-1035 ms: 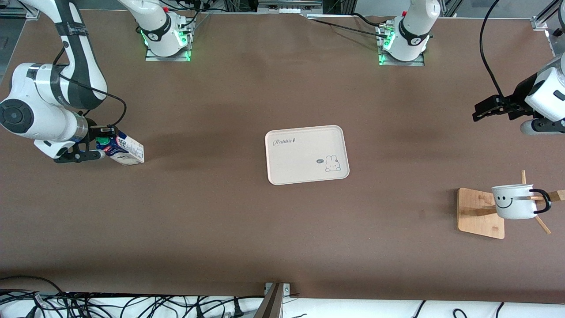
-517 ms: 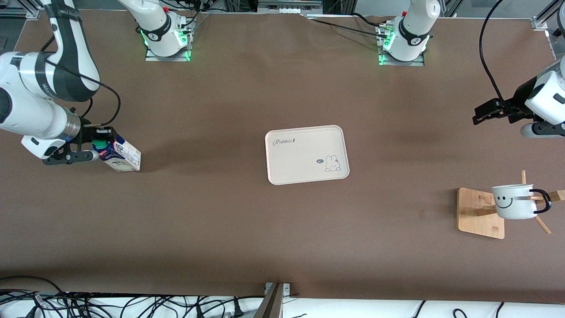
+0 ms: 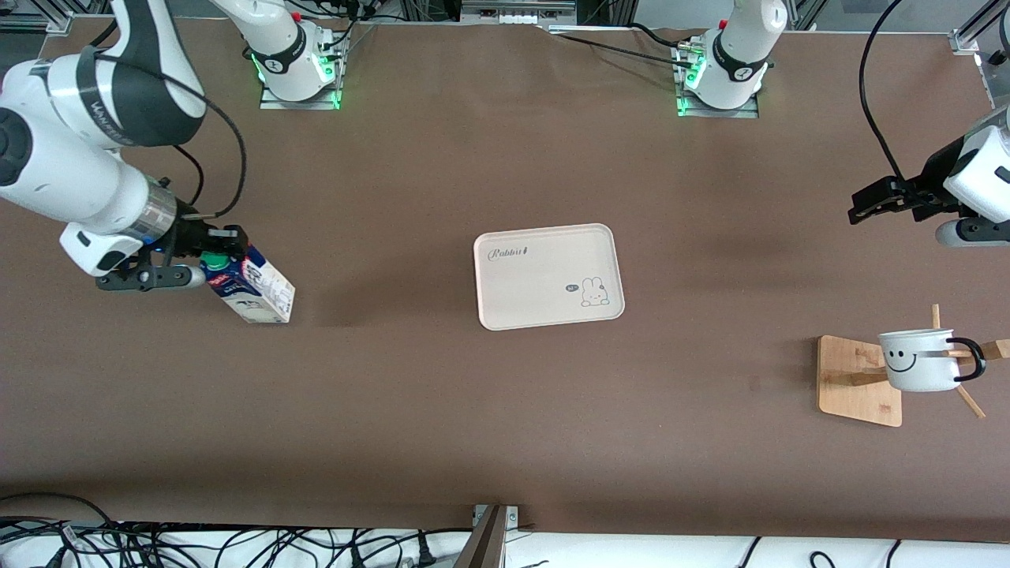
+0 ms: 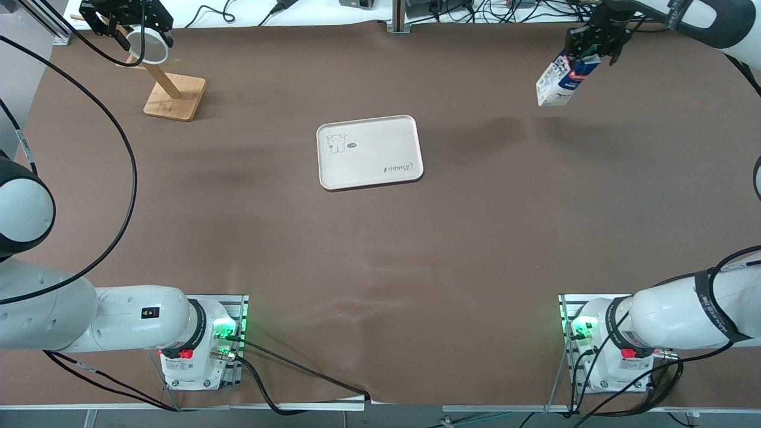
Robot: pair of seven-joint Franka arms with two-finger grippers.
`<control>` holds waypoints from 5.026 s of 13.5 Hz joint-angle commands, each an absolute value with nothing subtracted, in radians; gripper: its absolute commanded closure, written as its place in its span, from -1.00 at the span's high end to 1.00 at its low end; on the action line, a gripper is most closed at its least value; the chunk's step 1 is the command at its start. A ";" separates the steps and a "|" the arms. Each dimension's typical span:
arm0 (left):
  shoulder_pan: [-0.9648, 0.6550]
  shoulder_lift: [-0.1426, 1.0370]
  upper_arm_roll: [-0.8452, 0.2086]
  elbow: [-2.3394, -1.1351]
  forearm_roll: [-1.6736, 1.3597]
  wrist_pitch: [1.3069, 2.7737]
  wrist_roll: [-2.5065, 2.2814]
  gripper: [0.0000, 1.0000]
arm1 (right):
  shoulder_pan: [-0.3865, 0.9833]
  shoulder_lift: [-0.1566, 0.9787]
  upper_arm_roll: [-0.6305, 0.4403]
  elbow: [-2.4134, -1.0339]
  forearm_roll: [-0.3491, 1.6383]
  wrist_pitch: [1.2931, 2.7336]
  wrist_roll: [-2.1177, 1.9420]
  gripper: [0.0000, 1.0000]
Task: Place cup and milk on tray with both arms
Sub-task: 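Lift the milk carton with the right gripper while the left gripper reaches the mug, then lower the carton onto the tray while the left gripper grasps the mug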
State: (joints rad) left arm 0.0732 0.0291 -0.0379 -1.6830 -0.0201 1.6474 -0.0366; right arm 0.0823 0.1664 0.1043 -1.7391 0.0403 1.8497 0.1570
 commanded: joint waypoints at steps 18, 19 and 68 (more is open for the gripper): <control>0.130 0.109 -0.032 -2.056 0.003 2.326 -0.003 1.00 | 0.609 0.590 0.091 -1.129 0.086 1.525 0.477 -0.21; 0.130 0.104 -0.032 -2.051 0.002 2.319 0.001 1.00 | 0.618 0.612 0.091 -1.111 0.086 1.526 0.514 -0.21; 0.170 0.161 -0.032 -2.117 0.149 2.875 -0.009 -1.00 | 0.719 0.686 -0.020 -1.043 0.137 1.674 0.660 1.00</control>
